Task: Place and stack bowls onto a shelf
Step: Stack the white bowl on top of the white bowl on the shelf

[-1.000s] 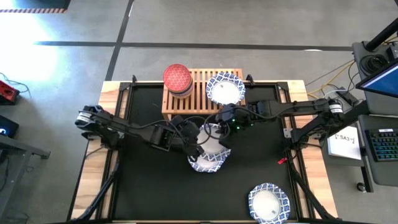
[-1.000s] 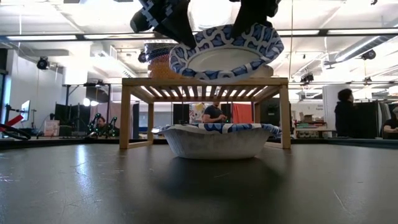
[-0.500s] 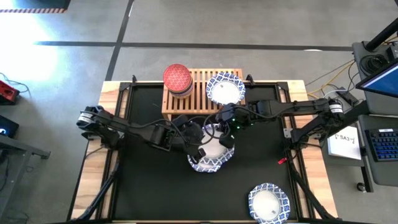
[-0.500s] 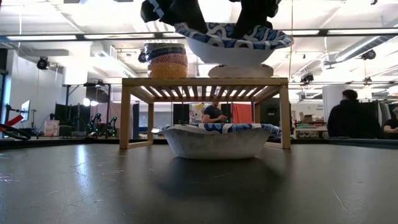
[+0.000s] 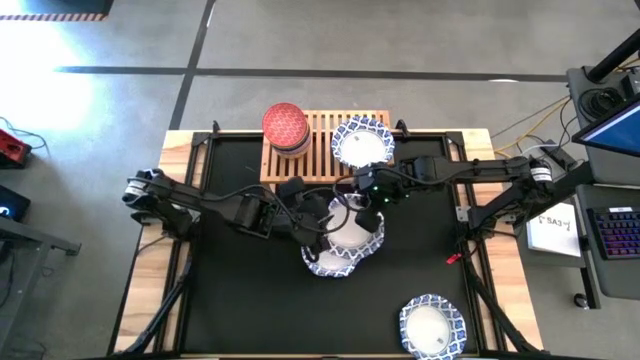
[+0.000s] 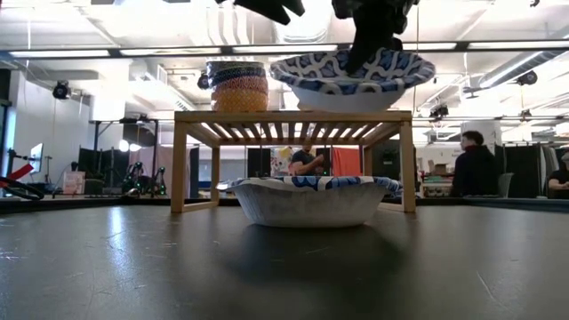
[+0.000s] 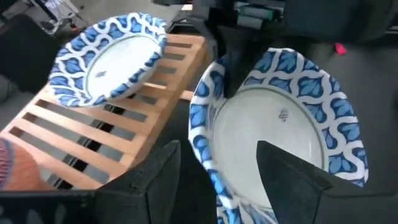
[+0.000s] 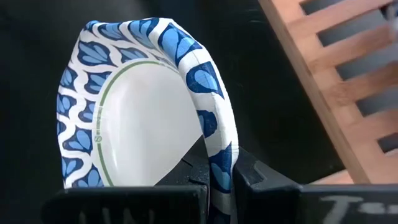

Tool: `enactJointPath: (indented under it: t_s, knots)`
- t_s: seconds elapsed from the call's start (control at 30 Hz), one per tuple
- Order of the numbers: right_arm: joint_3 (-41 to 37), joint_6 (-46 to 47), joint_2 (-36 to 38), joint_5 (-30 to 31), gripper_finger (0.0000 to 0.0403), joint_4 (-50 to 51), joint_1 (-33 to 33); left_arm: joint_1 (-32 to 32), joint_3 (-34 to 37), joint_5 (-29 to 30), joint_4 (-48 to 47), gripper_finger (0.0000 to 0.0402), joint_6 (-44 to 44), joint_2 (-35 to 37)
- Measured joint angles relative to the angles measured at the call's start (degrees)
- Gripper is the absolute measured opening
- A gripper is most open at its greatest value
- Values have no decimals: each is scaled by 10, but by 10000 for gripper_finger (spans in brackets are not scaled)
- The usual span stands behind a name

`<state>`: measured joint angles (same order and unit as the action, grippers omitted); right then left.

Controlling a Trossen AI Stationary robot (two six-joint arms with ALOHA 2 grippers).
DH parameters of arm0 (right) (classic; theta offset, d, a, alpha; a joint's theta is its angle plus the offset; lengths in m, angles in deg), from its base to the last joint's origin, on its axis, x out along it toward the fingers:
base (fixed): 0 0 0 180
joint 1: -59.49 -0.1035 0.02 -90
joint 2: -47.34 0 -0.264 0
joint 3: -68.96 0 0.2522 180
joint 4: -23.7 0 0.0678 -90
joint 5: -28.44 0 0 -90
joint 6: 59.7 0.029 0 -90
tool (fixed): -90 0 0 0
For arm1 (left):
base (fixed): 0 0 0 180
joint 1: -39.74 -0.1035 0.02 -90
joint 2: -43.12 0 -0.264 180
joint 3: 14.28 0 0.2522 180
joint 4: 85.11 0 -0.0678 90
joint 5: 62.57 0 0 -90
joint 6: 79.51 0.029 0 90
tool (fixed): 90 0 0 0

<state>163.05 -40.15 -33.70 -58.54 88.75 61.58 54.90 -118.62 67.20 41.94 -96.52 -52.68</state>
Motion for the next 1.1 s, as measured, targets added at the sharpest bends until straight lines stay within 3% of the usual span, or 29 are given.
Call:
enactJointPath:
  t_s: [0.13, 0.43, 0.73, 0.93, 1.1]
  knots:
    - [15, 2, 16, 7, 11, 20, 10, 2, -11, 2, -36, 195, -16, 3]
    - [72, -29, 65, 116, 11, 33, 89, 20, -7, 3, -44, 194, -36, -1]
    - [108, -36, 79, 113, 11, 28, 221, 65, -6, 5, -50, 194, -67, -3]
    - [108, -37, 68, 62, 11, 9, 304, 82, -4, 54, -65, 194, -76, -3]
    - [108, -30, 49, 9, 11, 7, 333, 87, -4, 60, -95, 194, -96, -4]
